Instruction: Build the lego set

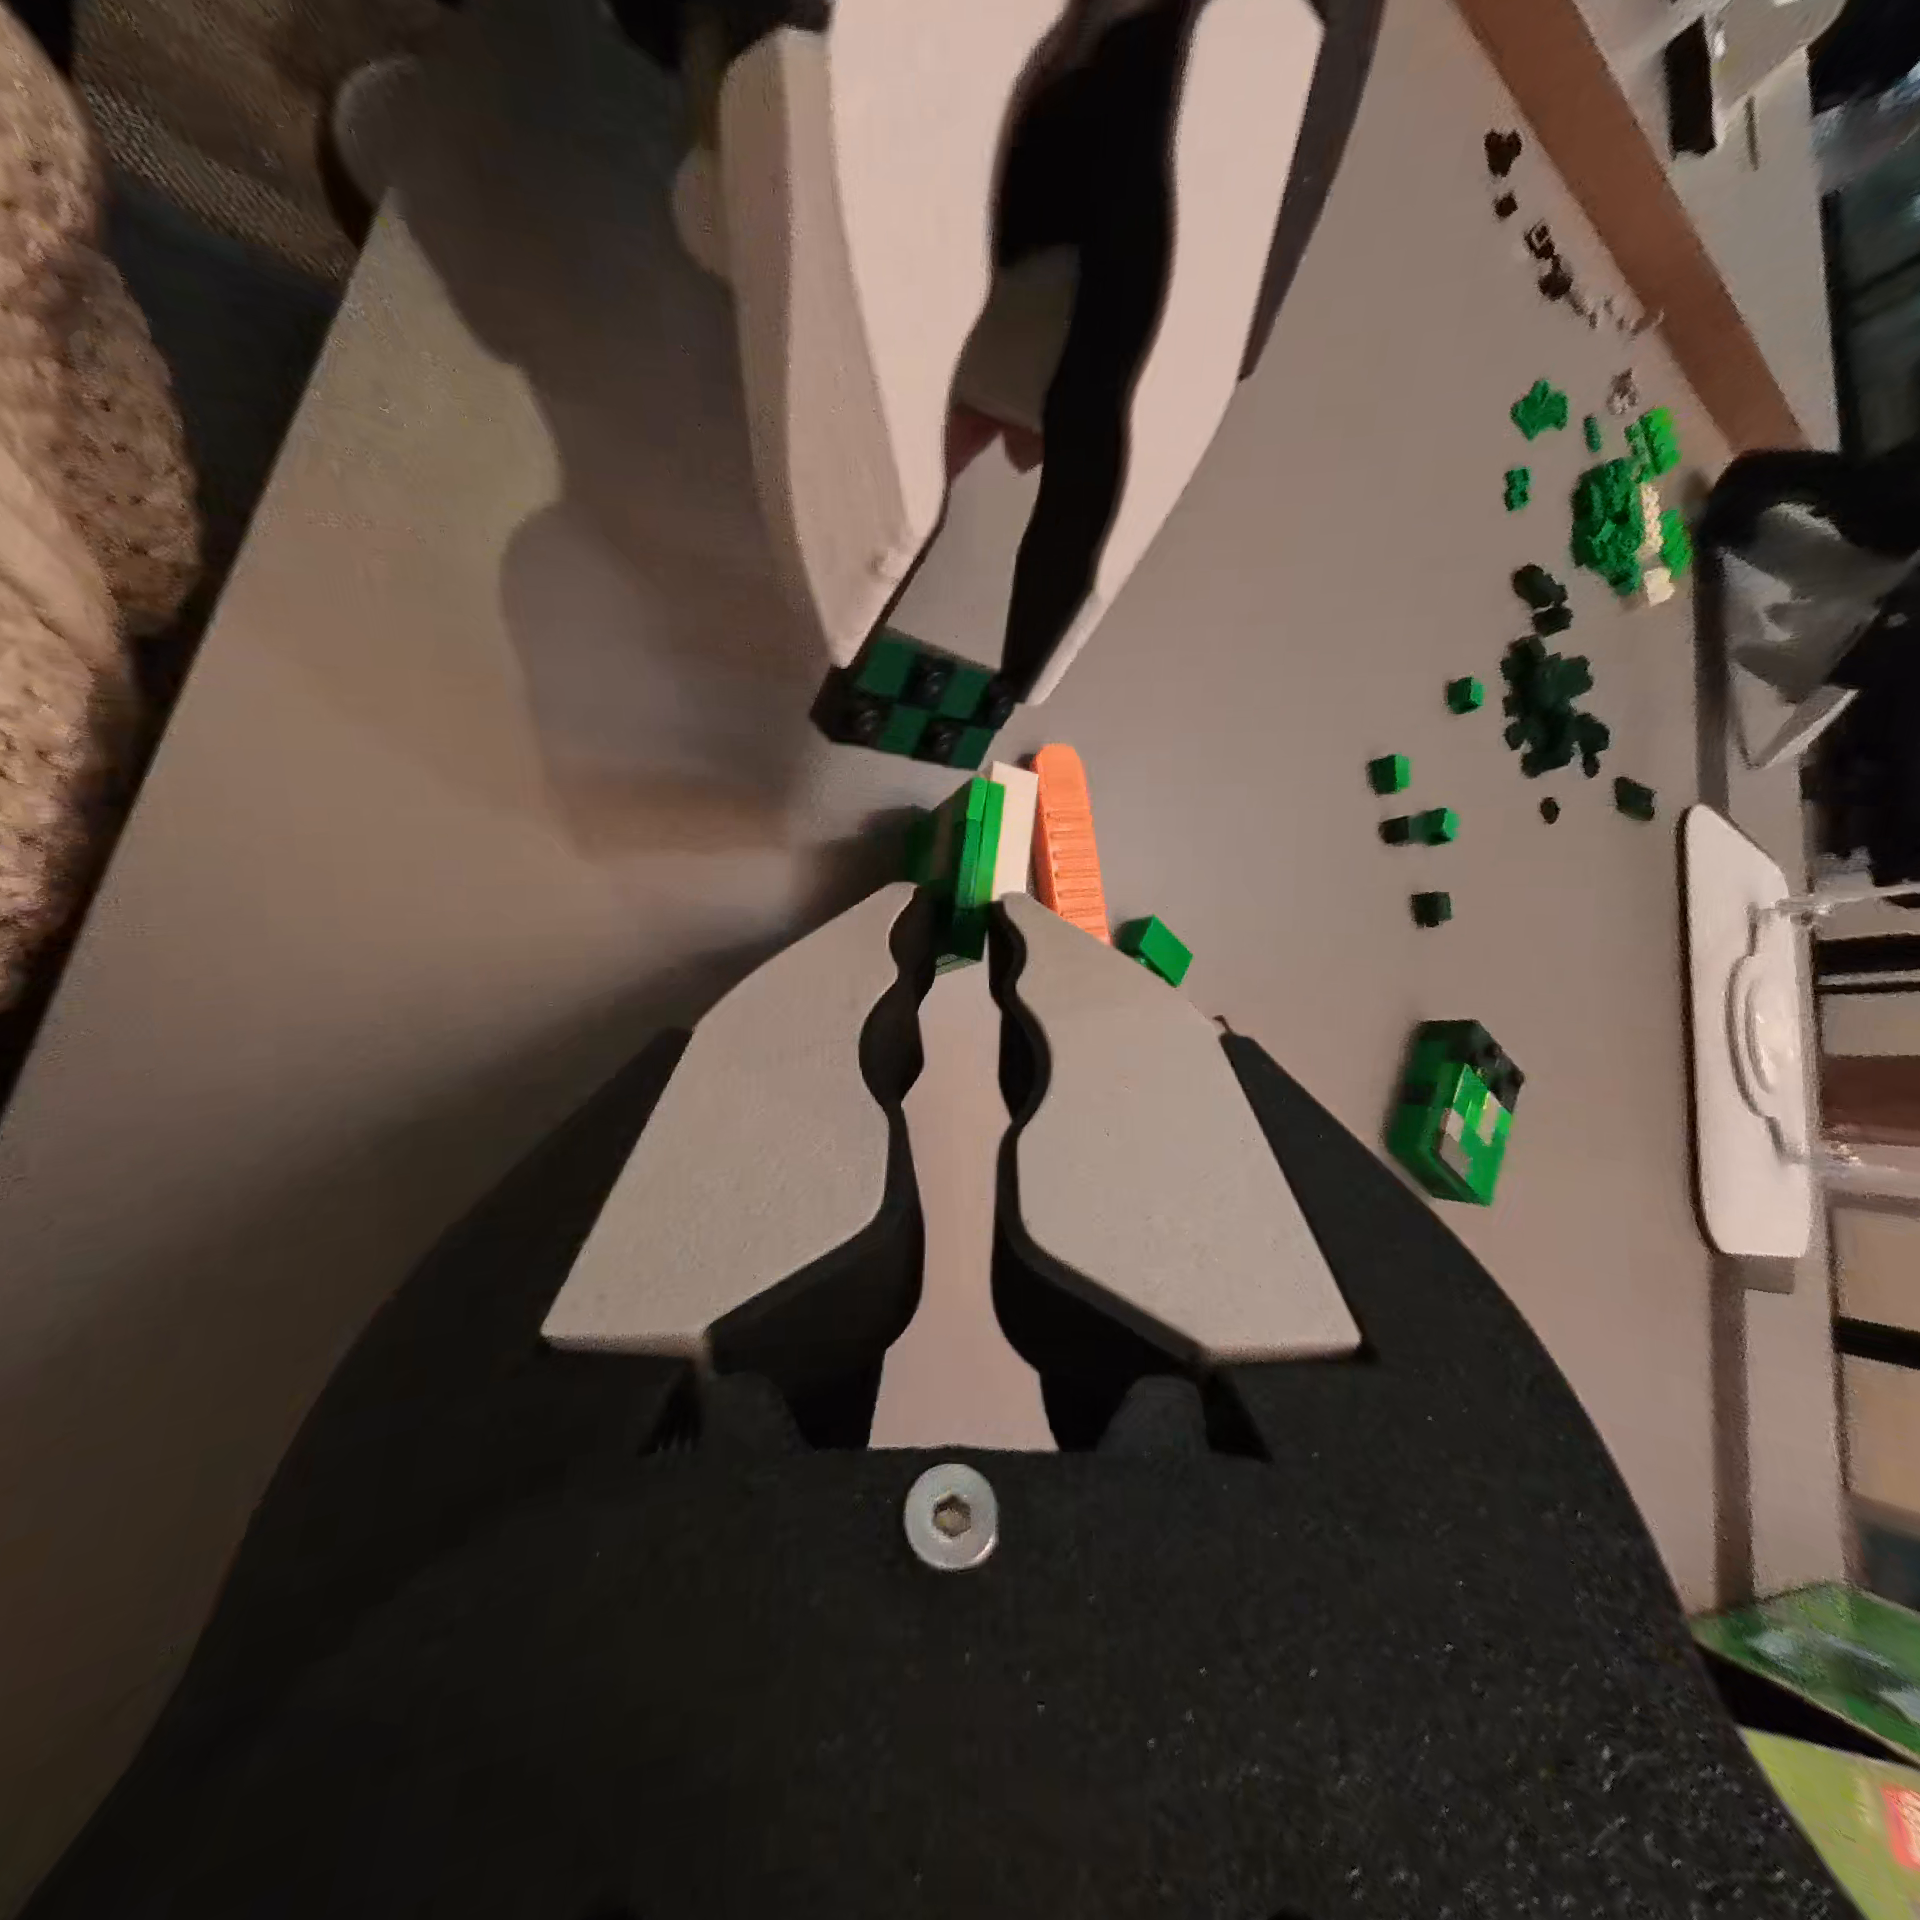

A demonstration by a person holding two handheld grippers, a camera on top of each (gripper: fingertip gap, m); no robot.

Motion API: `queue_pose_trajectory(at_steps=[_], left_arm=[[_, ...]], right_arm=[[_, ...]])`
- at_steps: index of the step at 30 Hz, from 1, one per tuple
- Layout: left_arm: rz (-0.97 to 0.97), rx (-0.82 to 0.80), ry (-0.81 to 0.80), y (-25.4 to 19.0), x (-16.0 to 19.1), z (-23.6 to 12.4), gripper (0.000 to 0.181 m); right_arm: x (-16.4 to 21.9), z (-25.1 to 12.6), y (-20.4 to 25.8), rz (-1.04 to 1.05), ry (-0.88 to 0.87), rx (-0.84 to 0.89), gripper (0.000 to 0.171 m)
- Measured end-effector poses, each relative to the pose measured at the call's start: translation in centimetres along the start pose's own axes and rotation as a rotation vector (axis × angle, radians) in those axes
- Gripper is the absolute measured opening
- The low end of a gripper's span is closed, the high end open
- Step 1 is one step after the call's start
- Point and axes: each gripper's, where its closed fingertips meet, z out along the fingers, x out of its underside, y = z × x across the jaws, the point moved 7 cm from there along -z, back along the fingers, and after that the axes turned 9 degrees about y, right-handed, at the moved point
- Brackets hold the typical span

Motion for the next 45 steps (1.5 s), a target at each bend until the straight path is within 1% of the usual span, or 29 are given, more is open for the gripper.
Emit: queue_pose_trajectory(at_steps=[5, 11, 15, 18, 21, 24, 29, 34, 36, 38, 41, 45], left_arm=[[-0.013, -0.018, 0.015, 0.3, 0.2, -0.7, 0.033], [-0.018, -0.001, 0.045, 0.3, 0.6, 0.0, 0.033], [-0.012, -0.001, 0.05, 0.4, 0.5, -0.2, 0.033], [-0.017, -0.025, 0.031, 0.9, 0.3, -0.9, 0.033], [-0.052, -0.048, -0.022, 1.6, 0.0, -1.5, 0.033], [-0.078, -0.066, -0.037, 2.1, 0.1, -1.2, 0.033], [-0.08, -0.072, -0.013, 2.1, 0.3, -0.1, 0.033], [-0.086, -0.052, -0.014, 2.1, 0.2, 0.2, 0.033], [-0.09, -0.046, -0.013, 2.1, 0.3, 0.3, 0.033], [-0.088, -0.045, -0.016, 2.1, 0.3, 0.2, 0.033], [-0.086, -0.054, -0.051, 2.1, 0.3, -0.3, 0.033], [-0.127, -0.02, -0.158, 2.4, 0.0, -1.4, 0.033]], right_arm=[[0.0, -0.1, 0.4, -0.02, -0.022, 0.011, 0.009], [-0.1, -0.1, 0.3, -0.02, -0.007, 0.027, 0.011], [-0.2, -0.3, 0.5, -0.046, -0.022, 0.028, 0.011], [-0.3, -0.5, 0.8, -0.062, -0.044, 0.019, 0.011], [-0.3, -0.5, 0.8, -0.056, -0.05, 0.015, 0.011], [-0.3, -0.5, 0.7, -0.049, -0.054, 0.021, 0.011], [-0.3, -0.2, 0.4, -0.009, -0.05, 0.028, 0.018], [-0.2, 0.4, 0.2, 0.055, -0.009, -0.038, 0.028], [-0.2, 0.7, 0.2, 0.067, 0.01, -0.061, 0.025], [-0.1, 0.9, 0.2, 0.067, 0.026, -0.067, 0.018], [0.0, 0.9, -0.1, 0.083, 0.027, -0.035, 0.018], [0.0, -0.2, -1.7, 0.166, -0.06, 0.082, 0.018]])
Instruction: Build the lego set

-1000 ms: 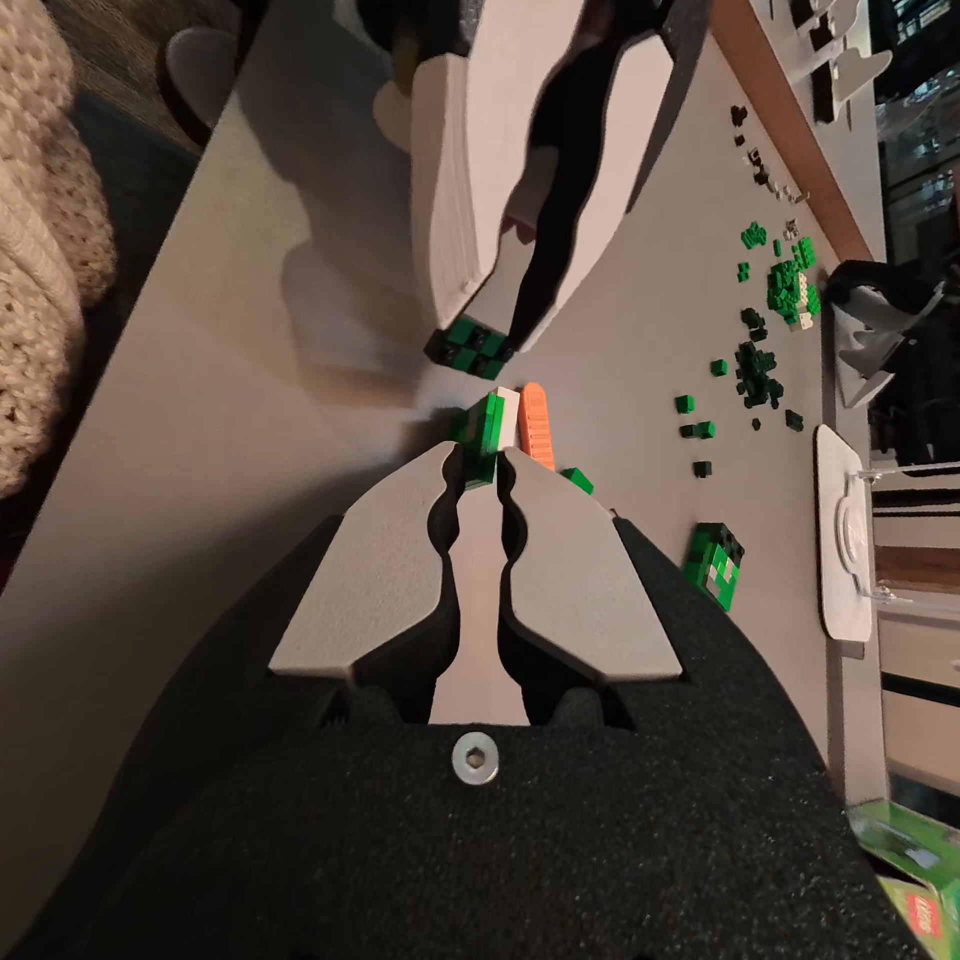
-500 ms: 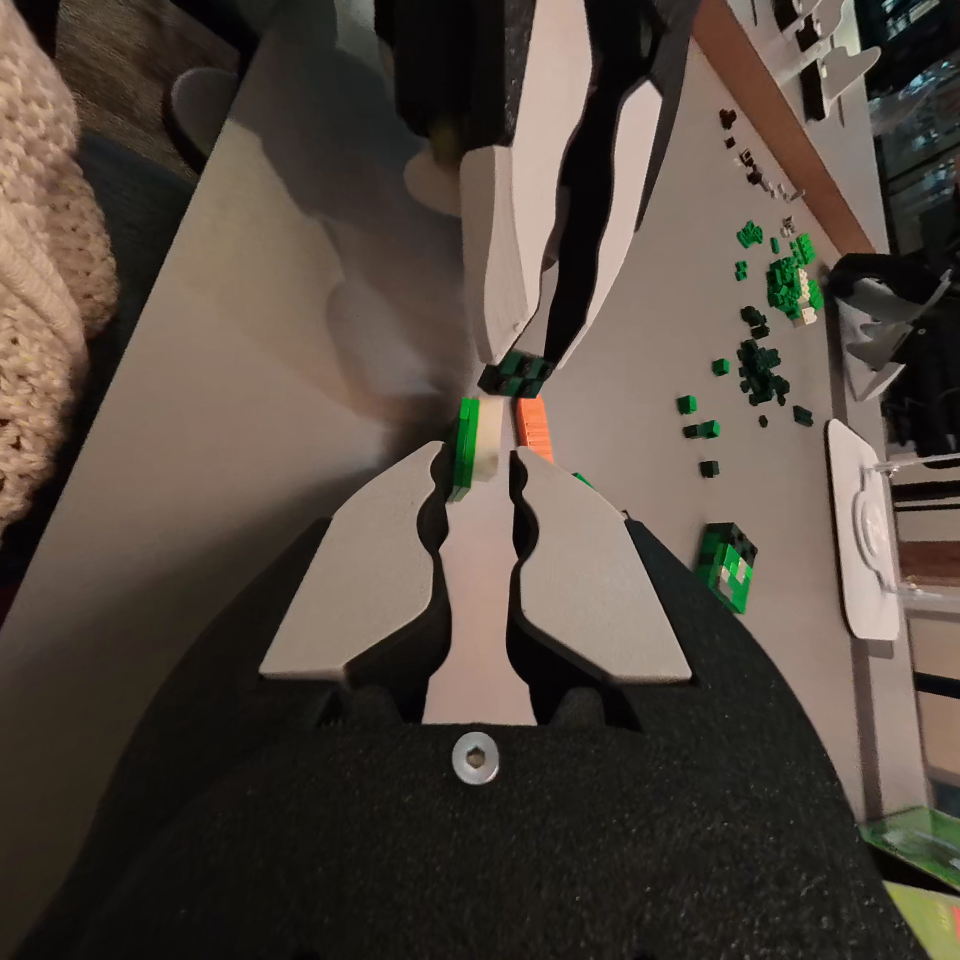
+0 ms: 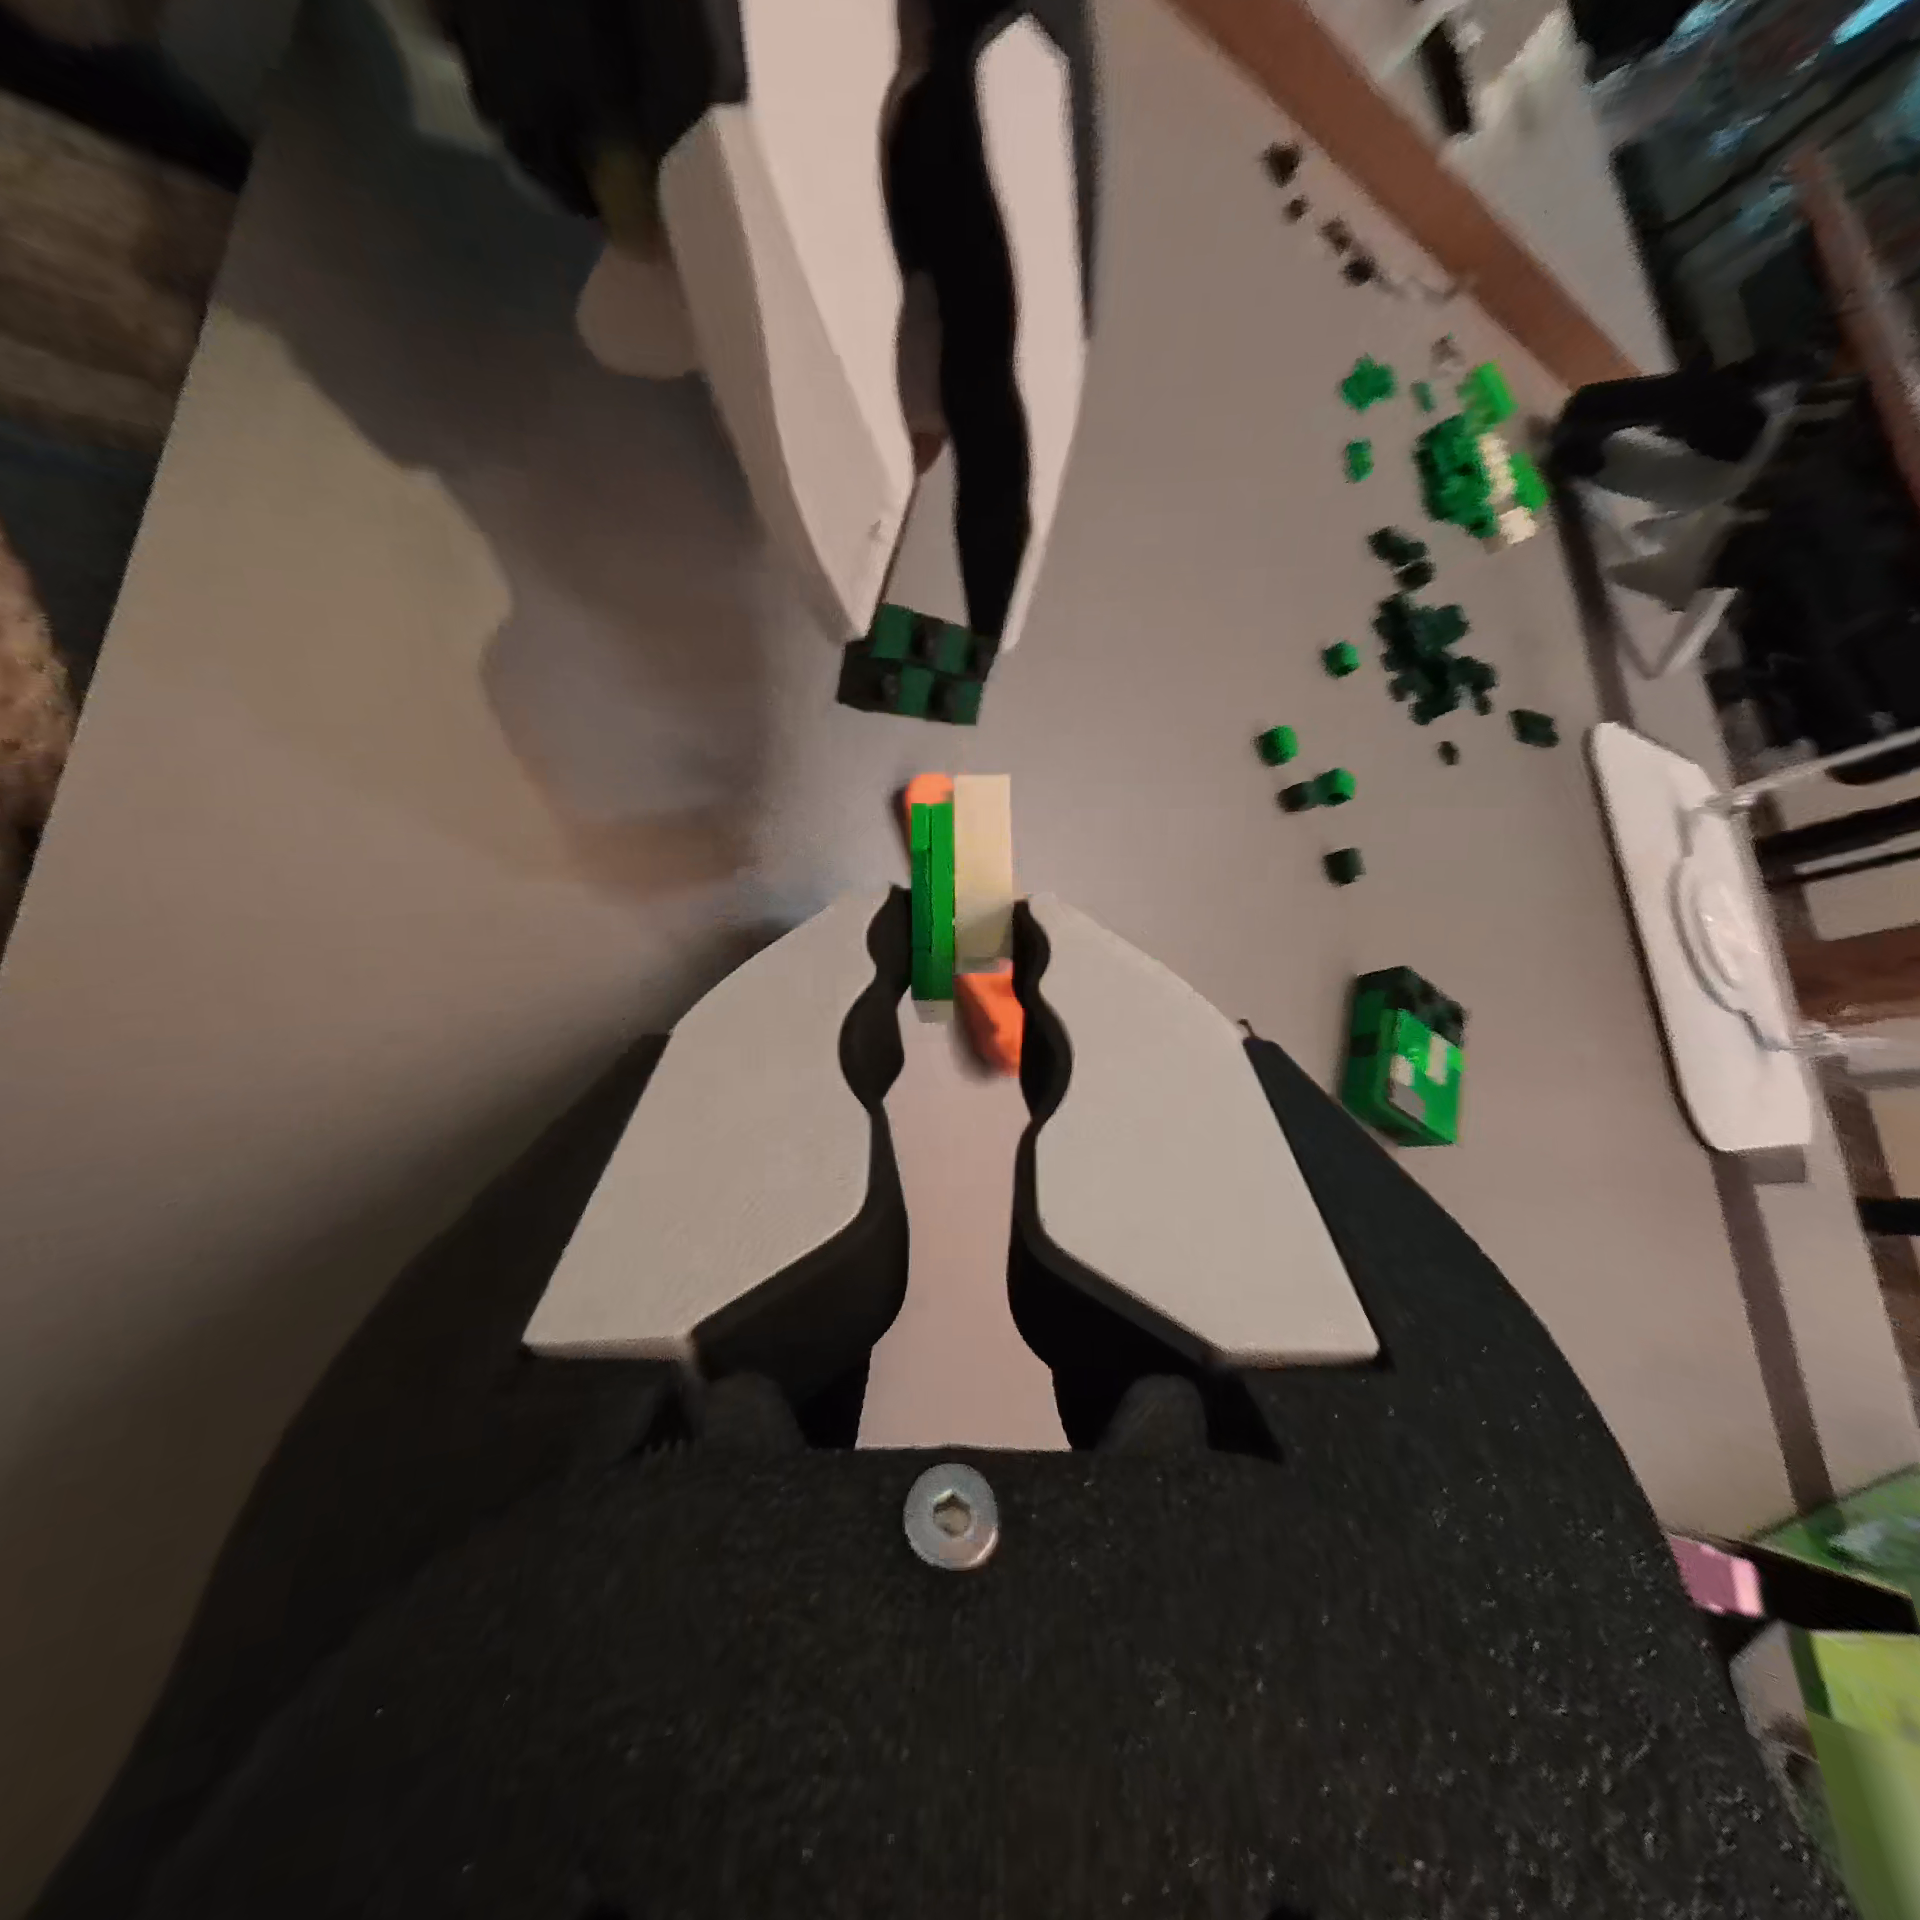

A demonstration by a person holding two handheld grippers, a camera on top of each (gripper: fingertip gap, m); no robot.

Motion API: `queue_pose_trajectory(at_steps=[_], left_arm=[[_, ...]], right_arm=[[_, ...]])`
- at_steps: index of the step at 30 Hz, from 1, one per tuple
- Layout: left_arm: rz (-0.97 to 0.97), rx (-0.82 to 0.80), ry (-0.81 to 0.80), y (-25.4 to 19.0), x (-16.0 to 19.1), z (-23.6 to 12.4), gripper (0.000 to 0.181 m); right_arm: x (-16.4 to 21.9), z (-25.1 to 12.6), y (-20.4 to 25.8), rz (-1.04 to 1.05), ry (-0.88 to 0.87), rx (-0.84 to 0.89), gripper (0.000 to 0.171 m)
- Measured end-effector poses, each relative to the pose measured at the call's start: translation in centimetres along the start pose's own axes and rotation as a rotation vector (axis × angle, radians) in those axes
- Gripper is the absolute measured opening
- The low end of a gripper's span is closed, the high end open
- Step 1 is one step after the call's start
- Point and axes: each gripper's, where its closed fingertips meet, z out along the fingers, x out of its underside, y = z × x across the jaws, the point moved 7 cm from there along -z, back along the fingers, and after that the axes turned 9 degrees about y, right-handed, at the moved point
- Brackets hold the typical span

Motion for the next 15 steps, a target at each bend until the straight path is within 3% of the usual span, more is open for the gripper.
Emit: queue_pose_trajectory(at_steps=[6, 15], left_arm=[[-0.064, 0.034, -0.132, 0.4, -0.9, -0.8, 0.033], [0.076, 0.006, -0.245, -0.6, -2.0, -1.8, 0.033]], right_arm=[[-0.9, -1.2, -1.7, 0.178, -0.19, 0.018, 0.018], [-1.4, -1.5, -2.5, 0.252, -0.27, -0.015, 0.018]])
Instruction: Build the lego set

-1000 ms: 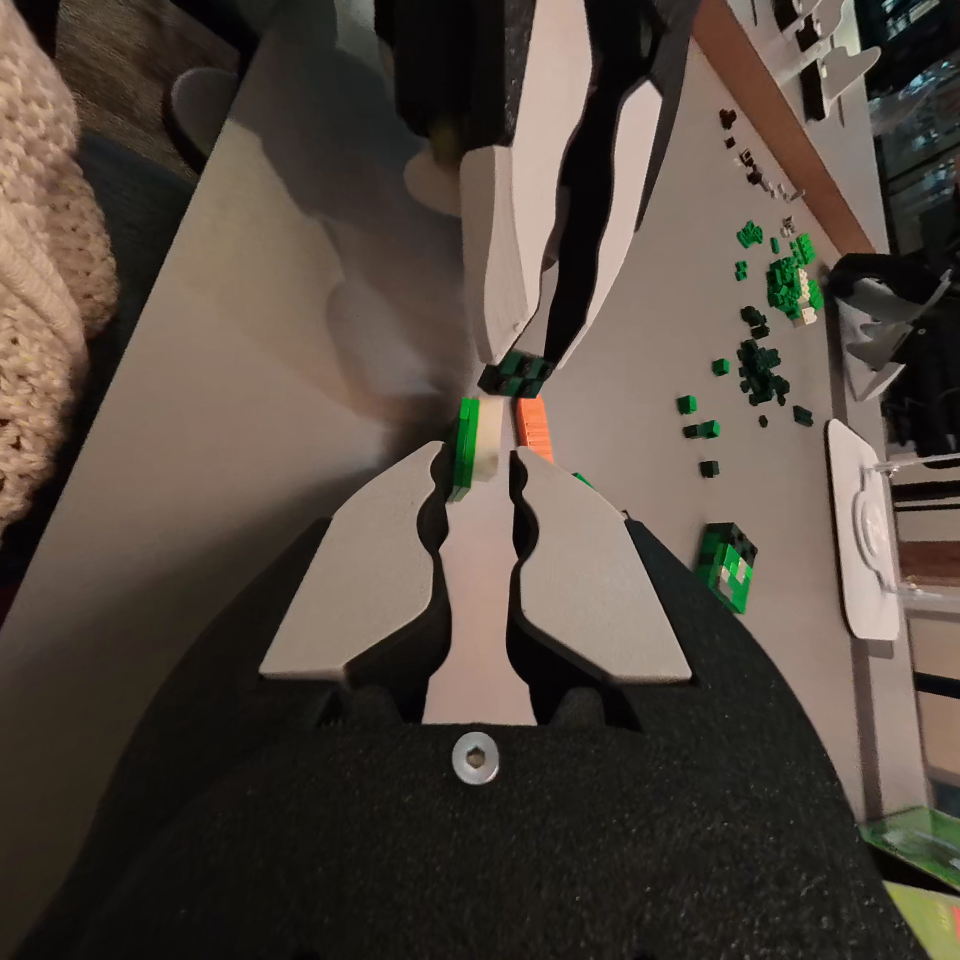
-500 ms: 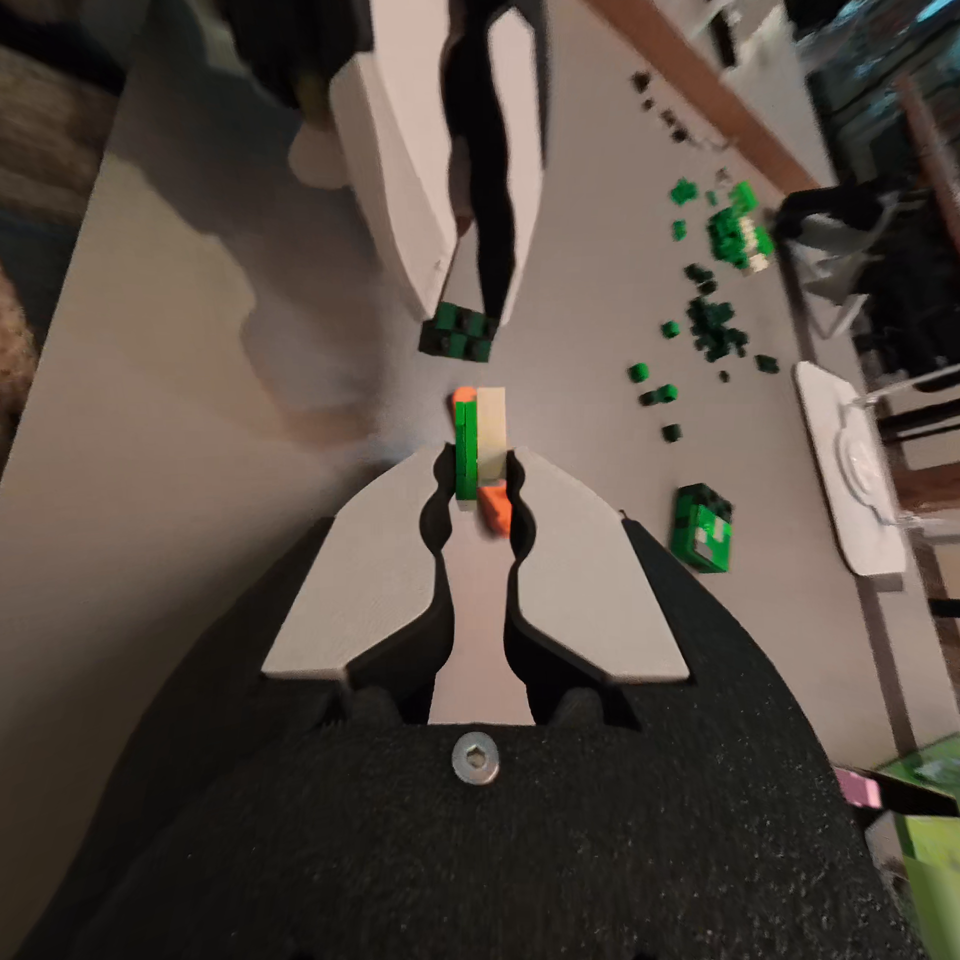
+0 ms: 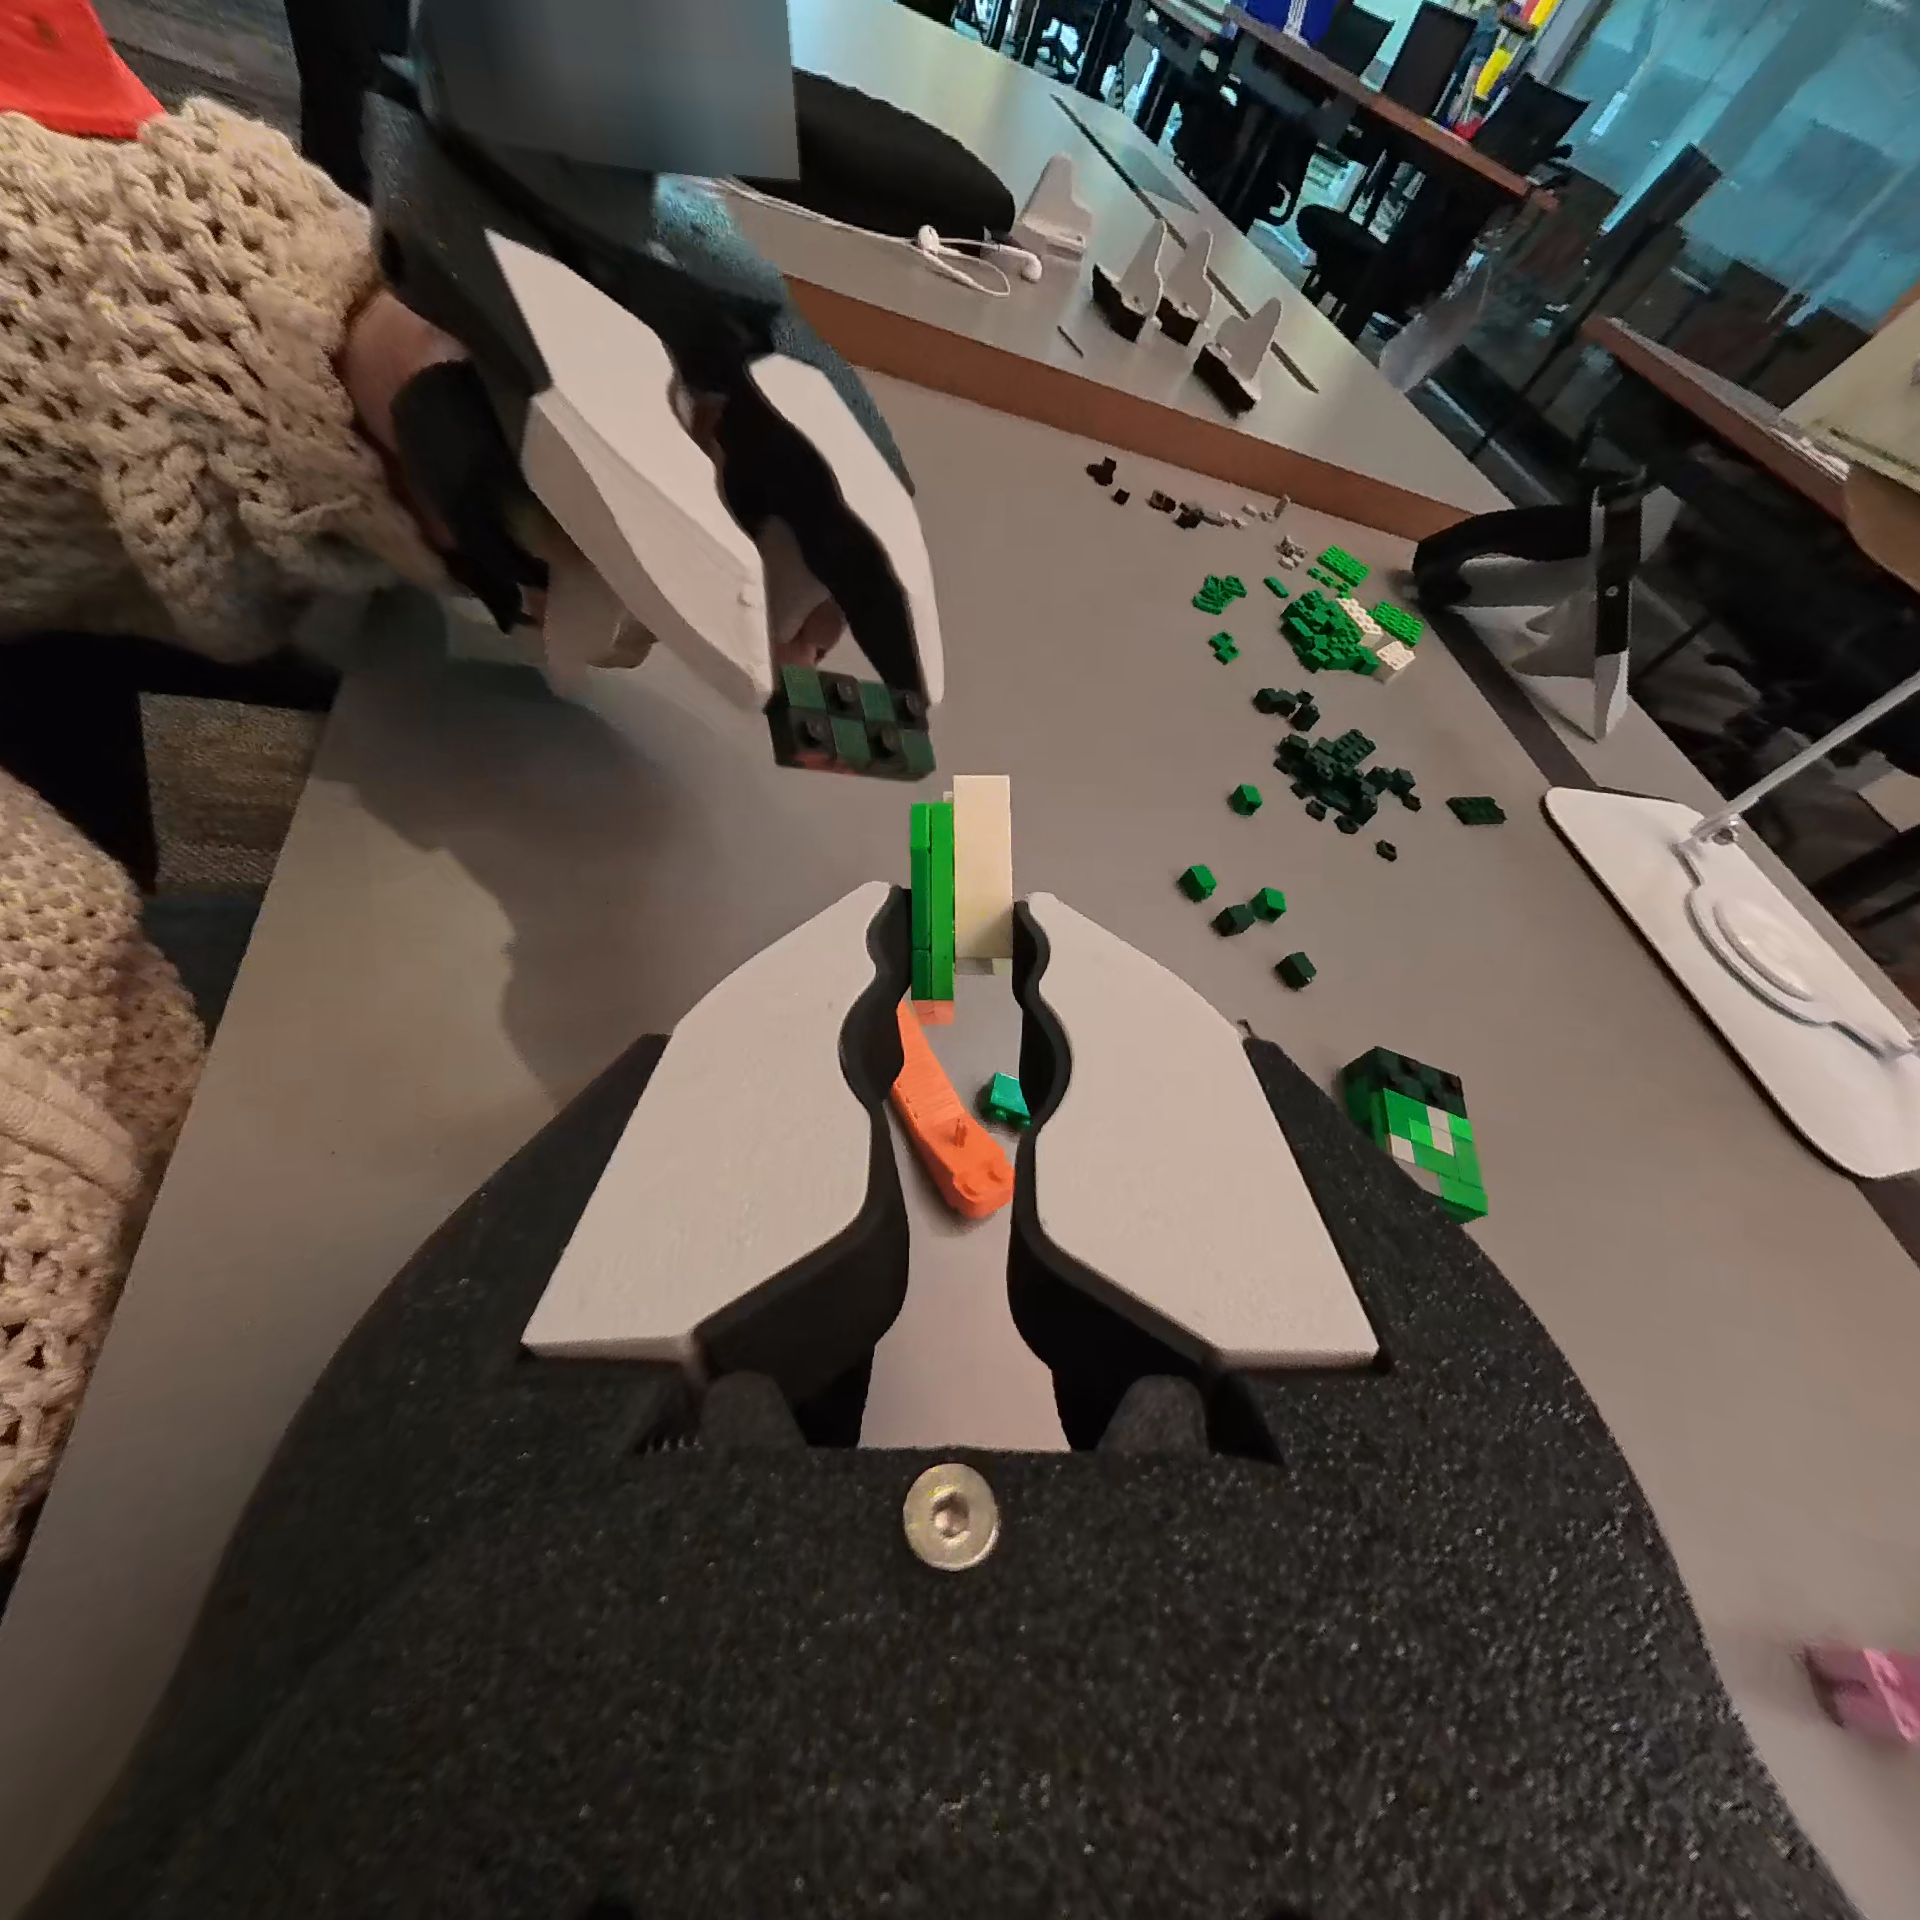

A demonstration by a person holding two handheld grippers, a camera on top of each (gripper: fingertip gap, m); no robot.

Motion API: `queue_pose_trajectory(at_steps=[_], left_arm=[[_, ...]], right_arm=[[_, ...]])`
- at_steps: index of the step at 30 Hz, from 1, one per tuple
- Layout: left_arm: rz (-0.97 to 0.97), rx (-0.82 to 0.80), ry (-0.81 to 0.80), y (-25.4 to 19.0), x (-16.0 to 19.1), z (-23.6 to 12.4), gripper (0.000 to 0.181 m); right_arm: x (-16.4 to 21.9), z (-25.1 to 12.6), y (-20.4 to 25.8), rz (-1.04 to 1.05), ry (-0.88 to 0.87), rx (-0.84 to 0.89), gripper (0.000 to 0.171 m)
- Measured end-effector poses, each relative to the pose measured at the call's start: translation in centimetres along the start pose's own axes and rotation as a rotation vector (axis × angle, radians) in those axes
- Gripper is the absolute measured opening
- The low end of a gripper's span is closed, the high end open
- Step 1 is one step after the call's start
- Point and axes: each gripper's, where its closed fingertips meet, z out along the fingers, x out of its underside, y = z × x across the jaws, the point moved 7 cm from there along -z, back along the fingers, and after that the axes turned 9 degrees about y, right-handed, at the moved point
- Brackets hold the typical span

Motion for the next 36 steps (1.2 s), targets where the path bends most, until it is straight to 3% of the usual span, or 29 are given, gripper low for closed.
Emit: queue_pose_trajectory(at_steps=[14, 23, 36], left_arm=[[0.087, -0.038, -0.03, -0.4, -0.3, -0.2, 0.033], [0.227, -0.068, -0.044, -1.0, -0.4, -0.4, 0.033], [0.556, 0.055, -0.05, -2.6, -1.1, -1.1, 0.033]], right_arm=[[0.0, 0.1, 0.1, 0.08, -0.016, -0.075, 0.017], [0.5, 0.4, -0.2, 0.247, -0.006, -0.205, 0.017], [1.2, 0.6, -1.2, 0.758, -0.067, -0.82, 0.017]])
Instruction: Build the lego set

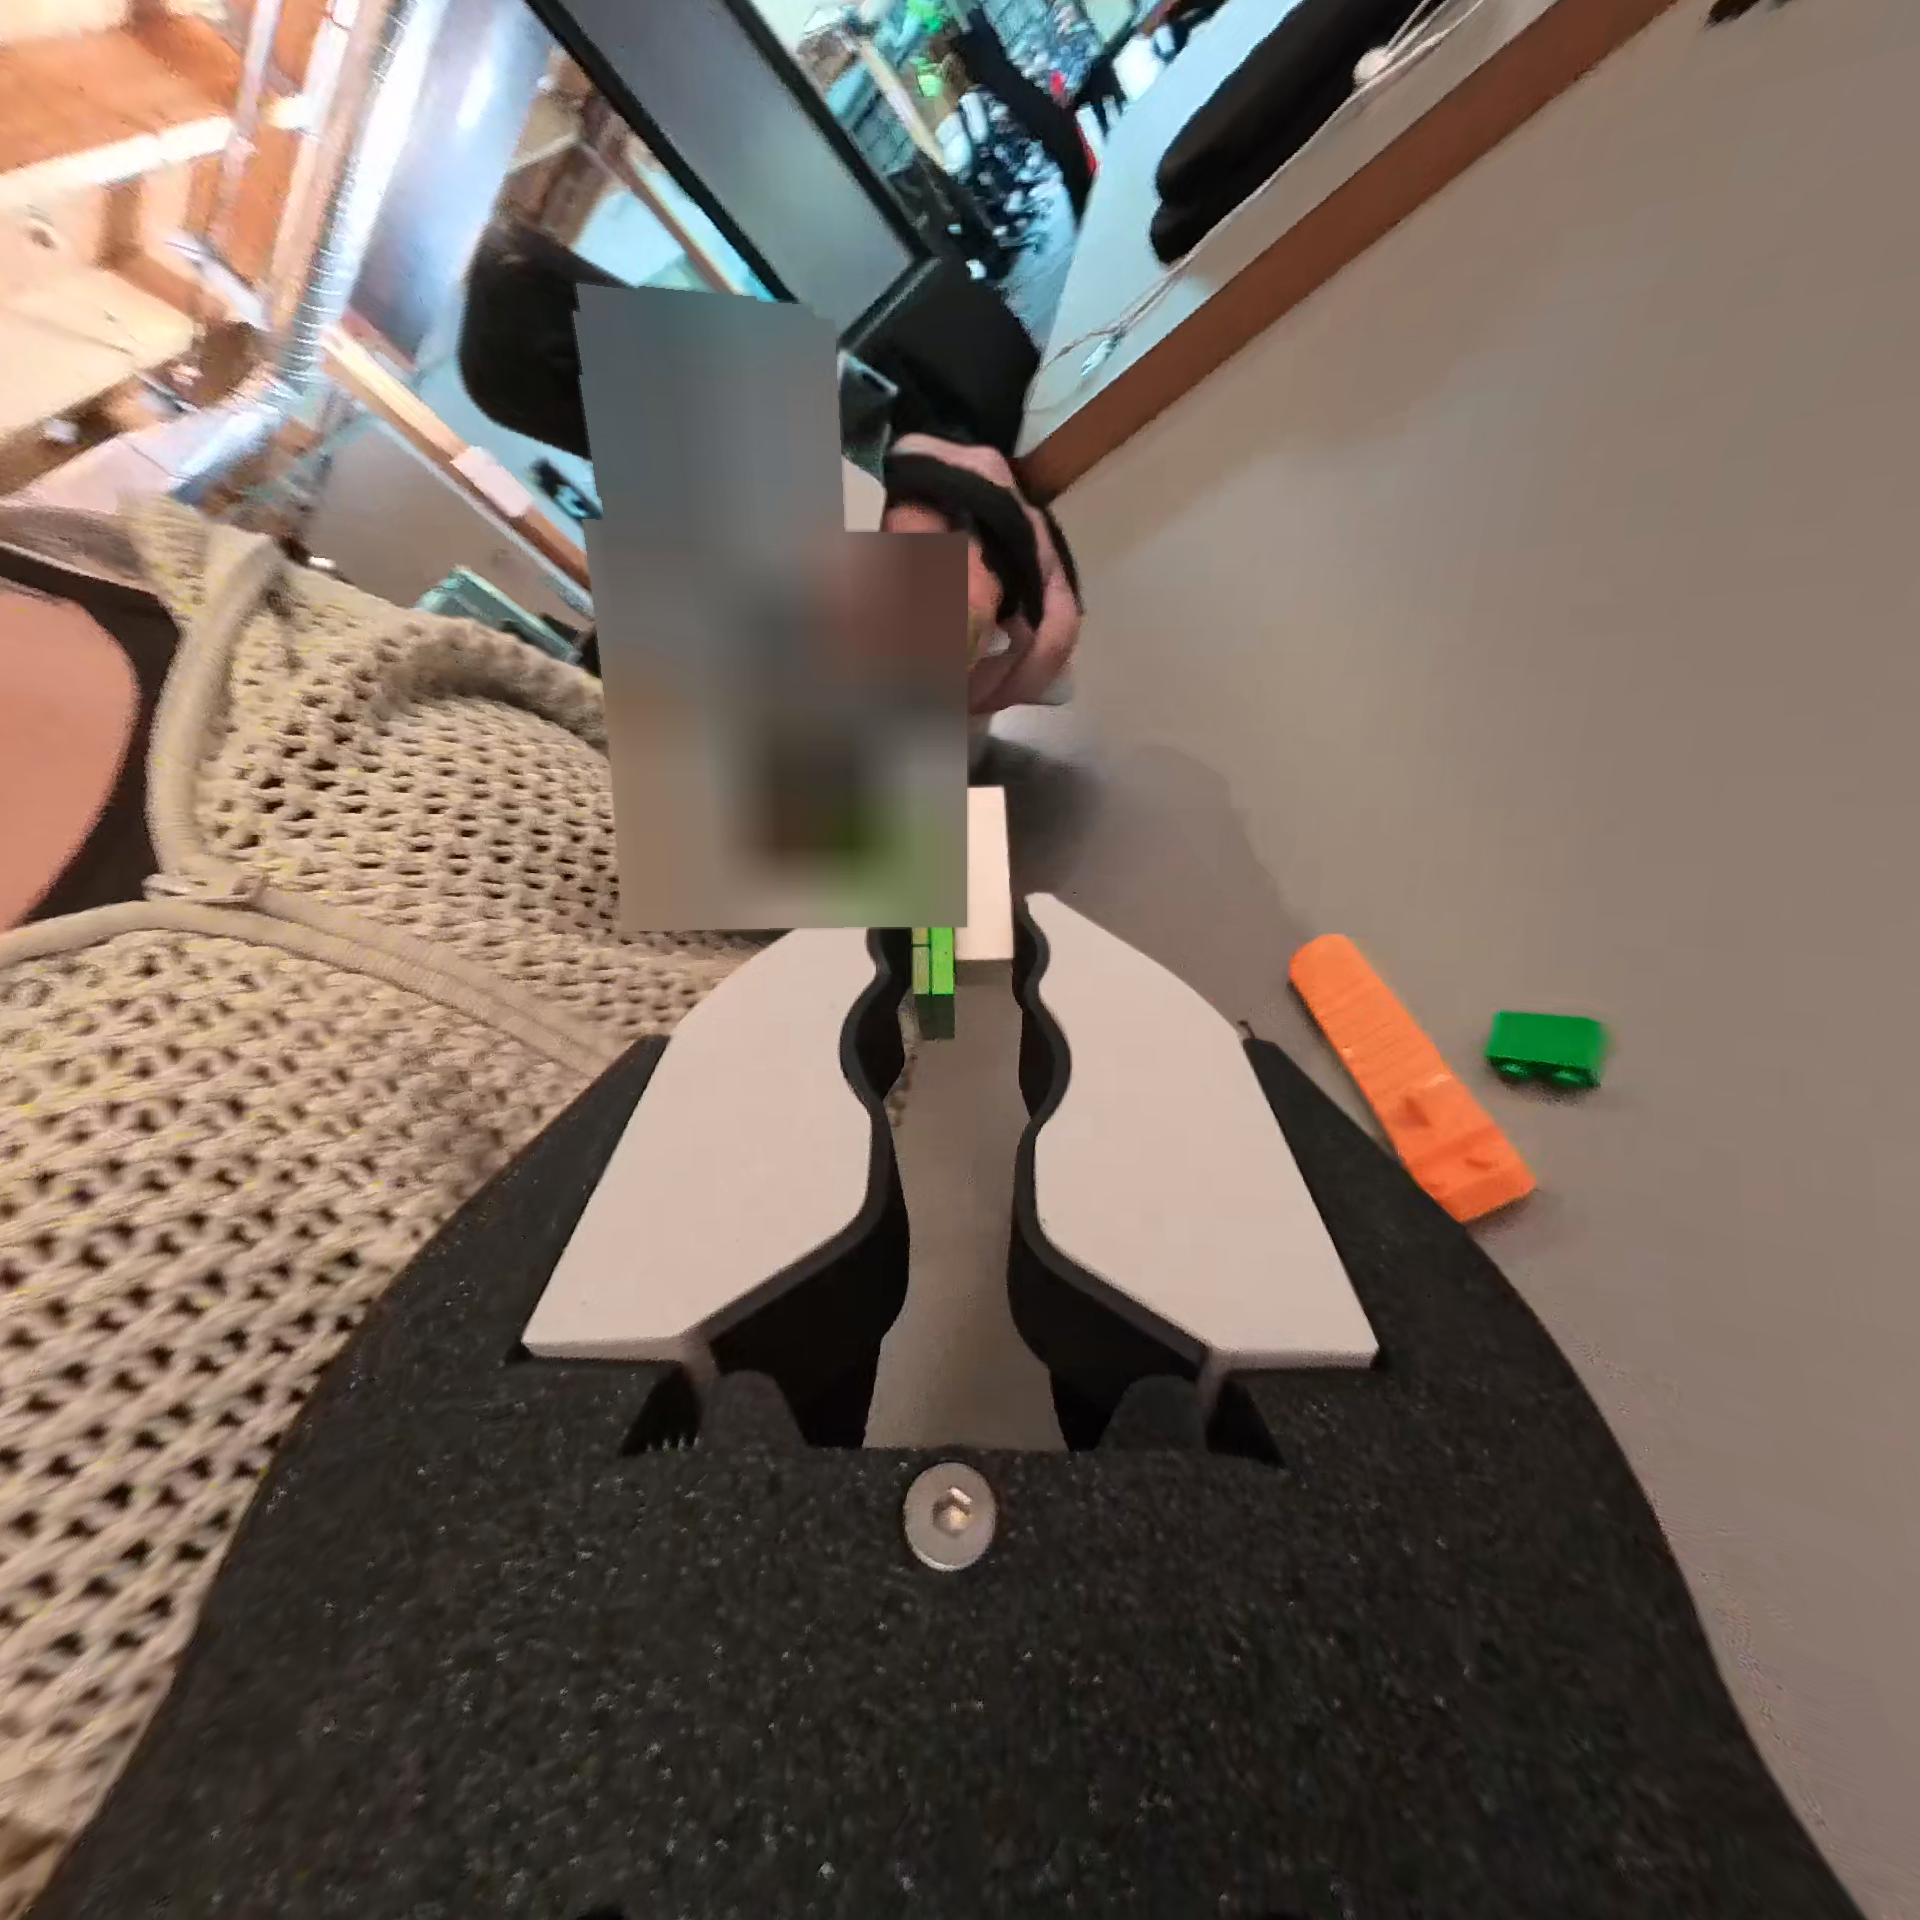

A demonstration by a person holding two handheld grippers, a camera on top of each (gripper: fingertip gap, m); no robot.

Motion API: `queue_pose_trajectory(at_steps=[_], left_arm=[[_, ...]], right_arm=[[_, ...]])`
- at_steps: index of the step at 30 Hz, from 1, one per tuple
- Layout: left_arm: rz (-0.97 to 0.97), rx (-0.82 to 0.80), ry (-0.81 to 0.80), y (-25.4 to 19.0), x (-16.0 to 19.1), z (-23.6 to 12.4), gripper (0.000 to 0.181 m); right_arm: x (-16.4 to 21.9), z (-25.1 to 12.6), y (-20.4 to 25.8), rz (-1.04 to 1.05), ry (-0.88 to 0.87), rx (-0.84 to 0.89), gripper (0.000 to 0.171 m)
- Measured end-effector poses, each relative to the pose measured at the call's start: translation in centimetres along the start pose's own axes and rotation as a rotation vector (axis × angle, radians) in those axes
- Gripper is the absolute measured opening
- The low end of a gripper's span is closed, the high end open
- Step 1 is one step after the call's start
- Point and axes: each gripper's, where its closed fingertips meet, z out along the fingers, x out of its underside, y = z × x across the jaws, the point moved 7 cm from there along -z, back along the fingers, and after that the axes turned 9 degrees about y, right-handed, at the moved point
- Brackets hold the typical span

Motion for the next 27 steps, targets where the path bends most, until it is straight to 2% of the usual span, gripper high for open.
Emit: queue_pose_trajectory(at_steps=[5, 9, 20, 27], left_arm=[[0.093, 0.053, 0.061, 0.3, 0.0, 0.4, 0.033], [0.159, 0.08, 0.108, 0.9, 0.4, 0.8, 0.033], [0.257, 0.193, 0.087, 2.9, 0.8, 1.8, 0.033], [0.288, 0.223, 0.079, 4.9, 1.5, 2.0, 0.033]], right_arm=[[0.1, 0.2, -0.1, 0.058, 0.02, -0.168, 0.017], [0.0, 0.3, -0.5, 0.052, 0.043, -0.2, 0.017], [-1.1, 0.0, -1.8, -0.001, 0.124, -0.24, 0.017], [-1.8, -0.6, -3.1, -0.011, 0.043, -0.247, 0.018]])
